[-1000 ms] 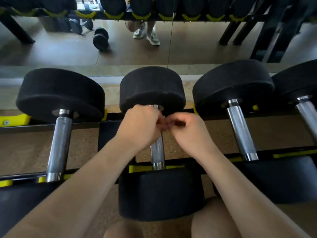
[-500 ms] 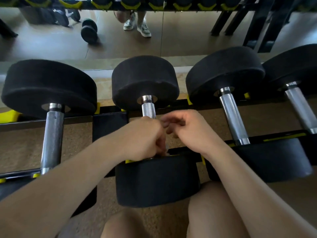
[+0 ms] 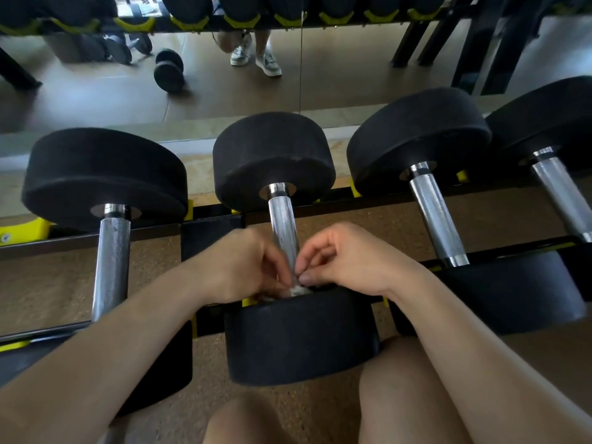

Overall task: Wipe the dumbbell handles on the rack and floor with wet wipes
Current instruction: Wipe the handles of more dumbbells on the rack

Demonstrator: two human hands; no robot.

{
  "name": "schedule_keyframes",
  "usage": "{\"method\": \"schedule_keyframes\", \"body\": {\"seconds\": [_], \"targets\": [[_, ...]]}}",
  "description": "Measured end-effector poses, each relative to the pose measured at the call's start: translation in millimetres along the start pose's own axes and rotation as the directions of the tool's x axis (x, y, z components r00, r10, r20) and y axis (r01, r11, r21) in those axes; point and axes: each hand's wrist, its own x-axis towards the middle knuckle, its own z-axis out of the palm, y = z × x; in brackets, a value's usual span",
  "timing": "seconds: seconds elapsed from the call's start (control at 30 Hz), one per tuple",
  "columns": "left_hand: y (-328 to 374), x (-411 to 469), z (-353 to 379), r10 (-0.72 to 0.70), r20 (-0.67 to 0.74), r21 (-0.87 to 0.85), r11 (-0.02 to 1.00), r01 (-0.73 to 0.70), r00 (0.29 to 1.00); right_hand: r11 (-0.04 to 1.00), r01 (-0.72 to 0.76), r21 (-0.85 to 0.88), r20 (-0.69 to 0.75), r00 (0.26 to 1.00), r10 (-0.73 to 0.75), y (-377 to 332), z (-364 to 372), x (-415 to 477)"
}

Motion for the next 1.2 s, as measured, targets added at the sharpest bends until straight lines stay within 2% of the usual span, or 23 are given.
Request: {"method": "schedule_keyframes", "body": {"seconds": [0.07,0.13,0.23,0.3,0.37,0.43,0.5,0.57,0.7,0.77,0.87,0.93,0.97,1.03,1.07,1.13,1.2], "targets": [[-1,-1,2,0.007,-0.053,-0.005,1.0,-0.007,0.999,0.998,0.016,0.058,-0.023,1.0,-0.014,0,1,1],[-2,-3,8,0.015,-0.201,-0.097,0.995,-0.035,0.98,0.995,0.015,0.1,-0.04,0.999,-0.012,0,2,2],[-5,6,13,0.005,-0.476,-0.084,0.995,-0.051,0.879,0.977,0.031,0.213,-0.096,0.995,-0.011,3,3,5],[-2,12,14,-0.021,-0.587,-0.096,0.994,-0.043,0.809,0.967,0.054,0.25,-0.164,0.986,-0.013,5,4,7],[-1,12,16,-0.081,-0.556,-0.146,0.989,-0.002,0.827,0.966,0.053,0.252,-0.185,0.983,-0.005,6,6,7],[-1,4,21,-0.13,-0.407,-0.143,0.987,0.078,0.904,0.966,0.039,0.255,-0.171,0.985,0.006,7,7,7],[-1,0,22,-0.127,-0.317,-0.089,0.991,0.104,0.94,0.963,0.033,0.268,-0.156,0.988,0.009,6,7,6],[-1,3,17,-0.088,-0.393,-0.052,0.996,0.073,0.915,0.96,0.047,0.275,-0.166,0.986,-0.001,4,8,7],[-3,19,11,-0.127,-0.624,-0.268,0.962,-0.058,0.771,0.955,0.093,0.283,-0.231,0.973,-0.026,0,11,14],[-6,21,13,-0.137,-0.661,-0.274,0.959,-0.068,0.738,0.979,0.124,0.164,-0.315,0.947,-0.067,-1,11,20],[-9,9,20,-0.132,-0.575,-0.282,0.959,-0.044,0.807,0.978,0.178,-0.113,-0.376,0.903,-0.208,-5,14,23],[-9,-1,24,-0.109,-0.517,-0.253,0.967,-0.03,0.849,0.945,0.203,-0.257,-0.336,0.898,-0.285,-12,11,21],[-9,-2,25,-0.099,-0.531,-0.245,0.969,-0.041,0.841,0.923,0.199,-0.328,-0.273,0.916,-0.295,-15,6,20],[-10,3,24,-0.079,-0.618,-0.211,0.975,-0.069,0.782,0.869,0.171,-0.465,-0.109,0.963,-0.248,-24,-4,18],[-9,6,22,-0.074,-0.648,-0.188,0.98,-0.065,0.758,0.832,0.163,-0.531,-0.072,0.969,-0.235,-29,-6,18],[-7,10,21,-0.071,-0.661,-0.154,0.987,-0.042,0.747,0.763,0.16,-0.626,-0.131,0.943,-0.305,-33,2,21],[-9,7,20,-0.061,-0.639,-0.178,0.982,-0.07,0.767,0.752,0.147,-0.642,-0.235,0.896,-0.376,-33,14,27]]}}
